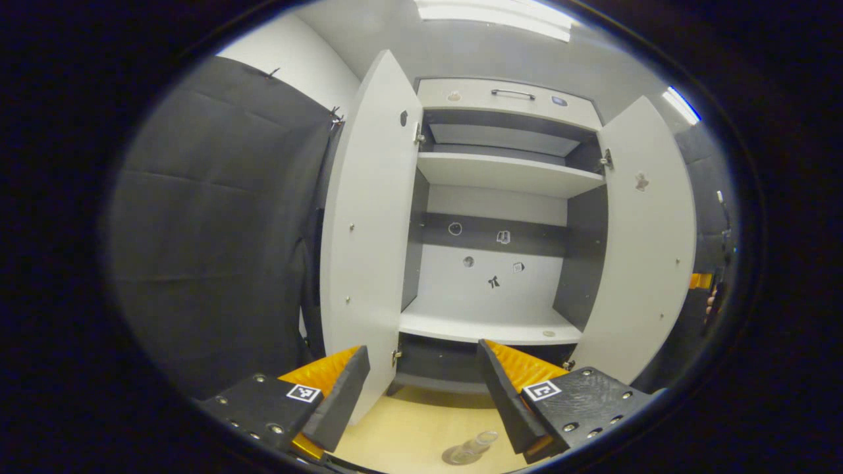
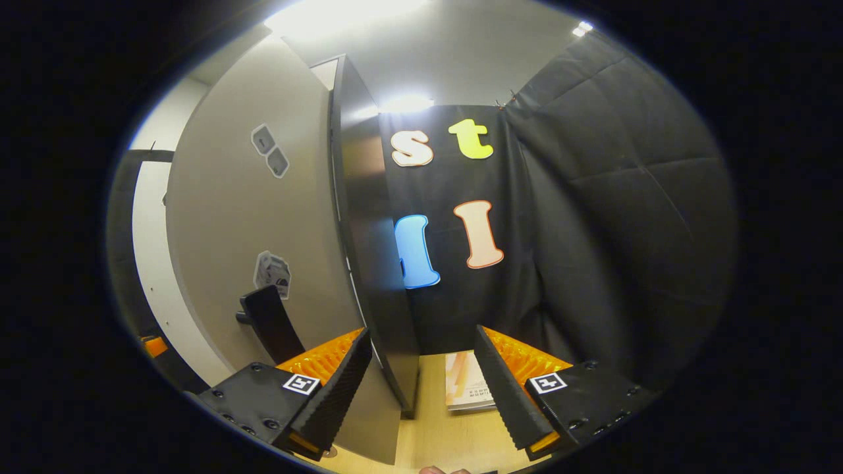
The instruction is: Grasp the bottle in the cabinet with the left hand and place it on the coaster, then close the right door with the right hand and the left door with the left hand.
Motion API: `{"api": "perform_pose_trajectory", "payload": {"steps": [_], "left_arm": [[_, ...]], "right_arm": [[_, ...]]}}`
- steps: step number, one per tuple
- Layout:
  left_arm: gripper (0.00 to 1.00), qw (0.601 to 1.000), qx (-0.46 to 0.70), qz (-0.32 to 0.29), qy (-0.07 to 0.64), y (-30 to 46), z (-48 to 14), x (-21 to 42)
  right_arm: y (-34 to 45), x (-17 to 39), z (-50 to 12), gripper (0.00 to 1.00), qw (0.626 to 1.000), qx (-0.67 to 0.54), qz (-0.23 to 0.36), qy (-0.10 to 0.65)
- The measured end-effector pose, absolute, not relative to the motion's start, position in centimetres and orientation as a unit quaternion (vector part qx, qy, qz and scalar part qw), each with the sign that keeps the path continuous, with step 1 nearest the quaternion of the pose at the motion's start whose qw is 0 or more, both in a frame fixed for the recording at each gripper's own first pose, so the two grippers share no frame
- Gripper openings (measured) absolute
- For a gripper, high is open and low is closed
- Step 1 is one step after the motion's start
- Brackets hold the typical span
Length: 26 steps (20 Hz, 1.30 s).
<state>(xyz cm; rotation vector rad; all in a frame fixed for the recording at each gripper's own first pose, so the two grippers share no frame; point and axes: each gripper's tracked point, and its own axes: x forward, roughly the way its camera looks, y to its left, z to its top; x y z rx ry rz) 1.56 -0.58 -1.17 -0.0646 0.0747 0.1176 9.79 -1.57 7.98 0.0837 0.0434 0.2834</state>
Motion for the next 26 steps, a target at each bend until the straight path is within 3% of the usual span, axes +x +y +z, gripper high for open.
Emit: {"api": "perform_pose_trajectory", "payload": {"steps": [3, 8, 16, 26], "left_arm": [[0.94, 0.997, -0.039, 0.052, 0.040, 0.0, -1.8, 1.3], [0.95, 0.997, -0.036, 0.044, 0.053, 1.0, -2.9, 1.2], [0.95, 0.996, -0.035, 0.034, 0.071, 1.9, -5.0, 0.9], [0.96, 0.994, -0.041, 0.077, 0.061, 7.1, -5.7, -1.0]], "right_arm": [[-0.3, 9.2, 7.7, 0.95, 0.989, 0.042, 0.141, 0.029], [1.5, 8.3, 7.9, 0.96, 0.991, 0.031, 0.127, 0.017], [8.0, 7.5, 7.3, 0.96, 0.984, 0.045, 0.171, 0.030], [17.8, 8.2, 7.2, 0.96, 0.974, 0.064, 0.218, 0.025]]}}
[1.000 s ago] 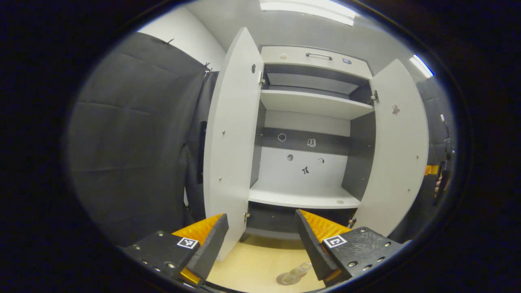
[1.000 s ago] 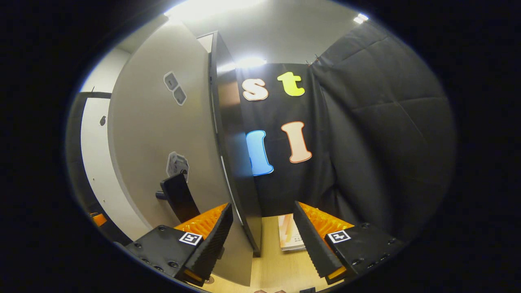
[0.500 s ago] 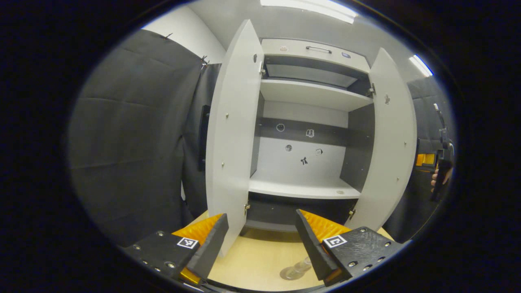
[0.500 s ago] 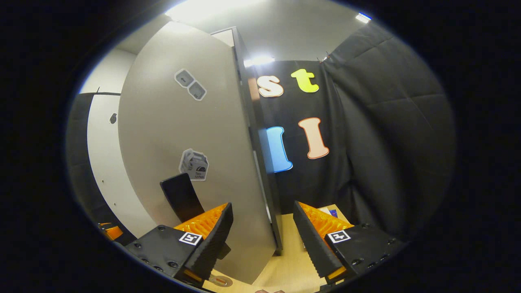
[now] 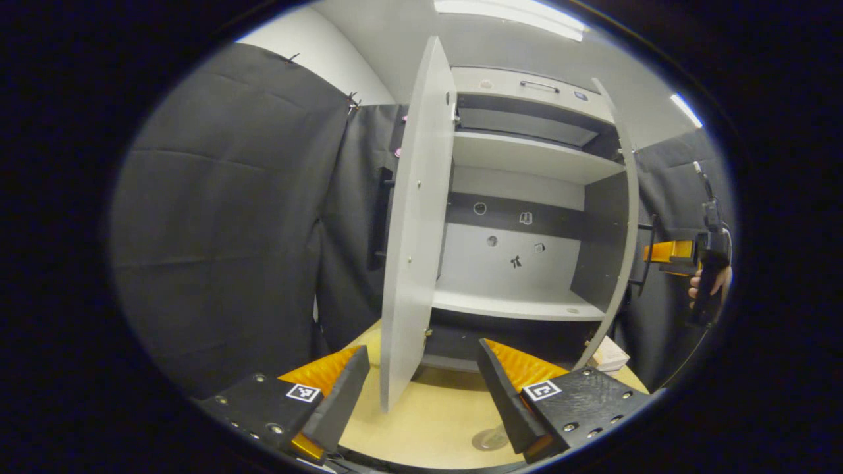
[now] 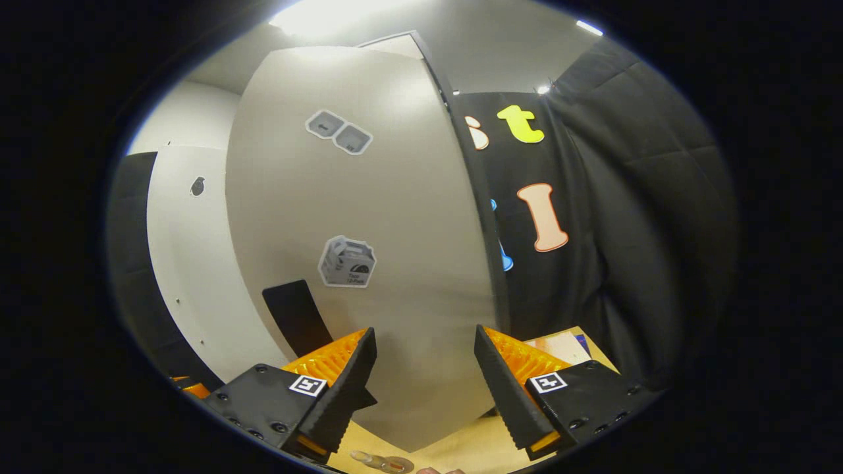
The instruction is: Grasp the bottle in the cabinet with the left hand and place it on the coaster, then close the right door with the right hand and the left door with the left hand.
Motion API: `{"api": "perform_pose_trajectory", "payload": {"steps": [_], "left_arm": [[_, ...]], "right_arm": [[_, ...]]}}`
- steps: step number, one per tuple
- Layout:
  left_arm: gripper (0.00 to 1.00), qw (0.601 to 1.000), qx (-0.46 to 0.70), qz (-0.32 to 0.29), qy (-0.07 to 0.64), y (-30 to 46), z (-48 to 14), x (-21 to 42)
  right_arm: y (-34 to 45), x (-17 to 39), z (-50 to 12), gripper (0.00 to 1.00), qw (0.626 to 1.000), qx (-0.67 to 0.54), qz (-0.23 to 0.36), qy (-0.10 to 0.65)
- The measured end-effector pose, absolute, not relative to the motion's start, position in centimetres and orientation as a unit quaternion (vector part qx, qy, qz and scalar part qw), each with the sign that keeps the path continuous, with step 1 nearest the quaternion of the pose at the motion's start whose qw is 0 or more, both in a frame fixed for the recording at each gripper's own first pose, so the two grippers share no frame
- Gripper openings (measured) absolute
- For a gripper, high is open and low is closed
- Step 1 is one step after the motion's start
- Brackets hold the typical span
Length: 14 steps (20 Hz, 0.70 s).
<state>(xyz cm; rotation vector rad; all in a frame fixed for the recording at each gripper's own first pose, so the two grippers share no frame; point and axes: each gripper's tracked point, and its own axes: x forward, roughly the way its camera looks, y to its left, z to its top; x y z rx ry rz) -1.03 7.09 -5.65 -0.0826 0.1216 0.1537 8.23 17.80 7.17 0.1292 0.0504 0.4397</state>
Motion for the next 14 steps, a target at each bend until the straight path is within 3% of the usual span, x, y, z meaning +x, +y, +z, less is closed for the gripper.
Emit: {"api": "perform_pose_trajectory", "payload": {"steps": [4, 14], "left_arm": [[0.96, 0.995, -0.039, 0.078, 0.052, 9.2, -5.6, -1.0], [0.95, 0.995, -0.043, 0.082, 0.047, 16.3, -5.6, 0.1]], "right_arm": [[19.1, 8.1, 8.4, 0.96, 0.974, 0.047, 0.223, -0.002], [16.9, 7.8, 7.3, 0.97, 0.985, 0.027, 0.171, -0.011]]}}
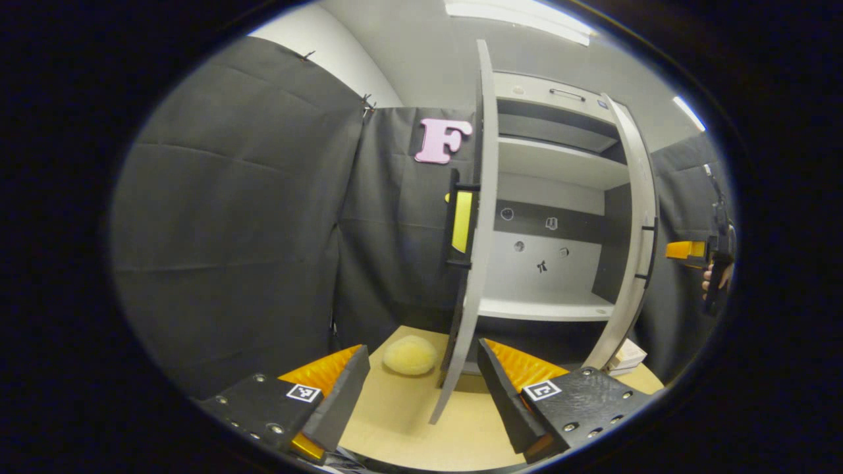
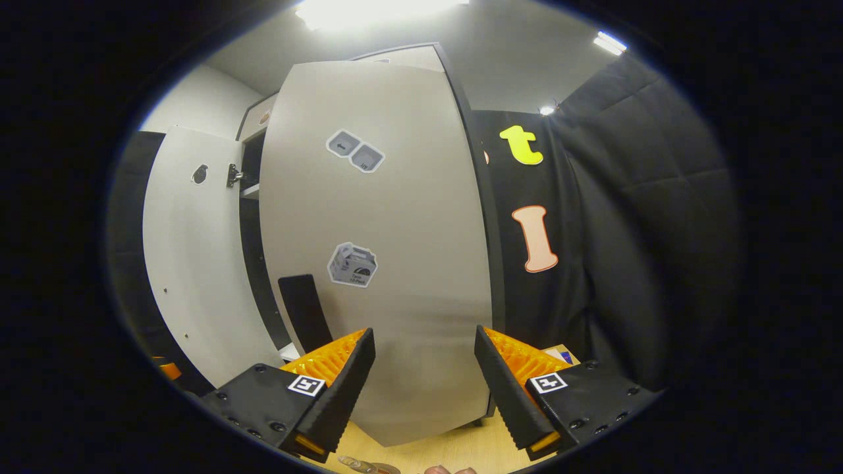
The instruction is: Grasp the bottle in the cabinet with the left hand and place it on the coaster, then close the right door with the right hand and the left door with the left hand.
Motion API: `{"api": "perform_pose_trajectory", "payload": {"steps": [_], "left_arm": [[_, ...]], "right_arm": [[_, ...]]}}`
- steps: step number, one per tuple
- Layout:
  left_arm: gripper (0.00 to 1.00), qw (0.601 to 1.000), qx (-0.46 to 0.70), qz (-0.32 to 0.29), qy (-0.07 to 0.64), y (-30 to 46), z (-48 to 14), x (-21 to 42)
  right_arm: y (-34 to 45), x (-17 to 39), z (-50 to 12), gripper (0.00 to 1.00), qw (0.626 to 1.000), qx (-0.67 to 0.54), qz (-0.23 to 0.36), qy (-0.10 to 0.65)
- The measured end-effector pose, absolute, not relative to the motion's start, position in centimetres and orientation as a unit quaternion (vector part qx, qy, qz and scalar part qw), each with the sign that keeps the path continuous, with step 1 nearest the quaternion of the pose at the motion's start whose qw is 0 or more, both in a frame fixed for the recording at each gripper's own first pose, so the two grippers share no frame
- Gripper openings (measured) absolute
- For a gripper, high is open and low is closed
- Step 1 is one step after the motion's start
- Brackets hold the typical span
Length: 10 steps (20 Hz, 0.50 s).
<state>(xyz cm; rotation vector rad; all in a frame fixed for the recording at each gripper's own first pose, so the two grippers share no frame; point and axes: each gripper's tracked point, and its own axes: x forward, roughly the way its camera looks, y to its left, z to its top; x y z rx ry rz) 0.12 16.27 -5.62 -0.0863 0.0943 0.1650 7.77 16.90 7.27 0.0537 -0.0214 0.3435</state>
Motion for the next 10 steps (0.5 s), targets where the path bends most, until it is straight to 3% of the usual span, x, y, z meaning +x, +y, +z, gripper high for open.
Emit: {"api": "perform_pose_trajectory", "payload": {"steps": [10], "left_arm": [[0.95, 0.994, -0.070, 0.083, -0.012, 26.0, 0.9, 4.5]], "right_arm": [[17.6, 6.8, 3.7, 0.97, 0.987, 0.012, 0.158, 0.019]]}}
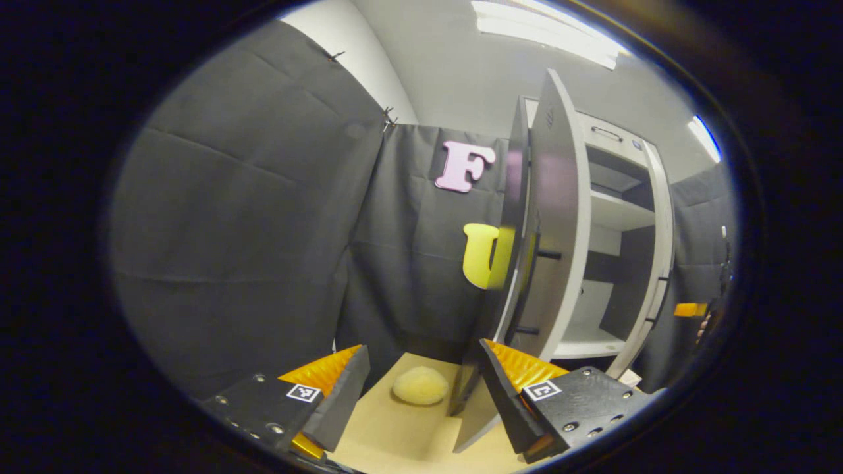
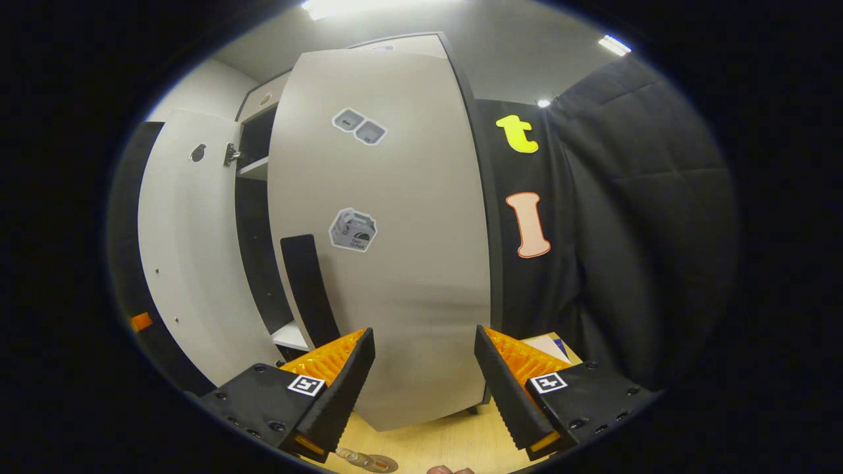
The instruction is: Grasp the bottle in the cabinet with the left hand and place it on the coaster, then close the right door with the right hand and the left door with the left hand.
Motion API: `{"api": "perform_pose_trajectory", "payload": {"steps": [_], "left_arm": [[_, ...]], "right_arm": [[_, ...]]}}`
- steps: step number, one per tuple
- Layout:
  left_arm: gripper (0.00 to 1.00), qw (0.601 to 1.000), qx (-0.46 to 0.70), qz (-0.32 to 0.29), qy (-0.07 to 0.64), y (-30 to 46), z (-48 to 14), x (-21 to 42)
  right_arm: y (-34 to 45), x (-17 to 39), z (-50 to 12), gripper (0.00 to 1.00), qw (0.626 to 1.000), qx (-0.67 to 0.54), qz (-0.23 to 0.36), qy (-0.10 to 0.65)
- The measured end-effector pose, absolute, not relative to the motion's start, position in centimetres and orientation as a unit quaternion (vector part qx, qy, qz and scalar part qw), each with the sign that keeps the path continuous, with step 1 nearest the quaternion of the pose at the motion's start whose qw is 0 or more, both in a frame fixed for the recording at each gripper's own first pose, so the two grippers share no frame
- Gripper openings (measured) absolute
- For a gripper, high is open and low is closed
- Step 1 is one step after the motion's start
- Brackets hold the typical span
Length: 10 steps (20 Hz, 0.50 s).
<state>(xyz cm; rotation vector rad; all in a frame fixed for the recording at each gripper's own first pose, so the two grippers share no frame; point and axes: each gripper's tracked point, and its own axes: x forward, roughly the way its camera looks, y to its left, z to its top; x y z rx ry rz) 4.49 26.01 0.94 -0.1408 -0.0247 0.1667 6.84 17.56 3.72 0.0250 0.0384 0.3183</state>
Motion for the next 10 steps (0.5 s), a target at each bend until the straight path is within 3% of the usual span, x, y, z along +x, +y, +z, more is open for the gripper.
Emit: {"api": "perform_pose_trajectory", "payload": {"steps": [10], "left_arm": [[0.96, 0.997, -0.052, 0.004, -0.054, 27.0, 7.2, 12.1]], "right_arm": [[17.3, 6.0, 1.8, 0.97, 0.991, 0.014, 0.126, 0.035]]}}
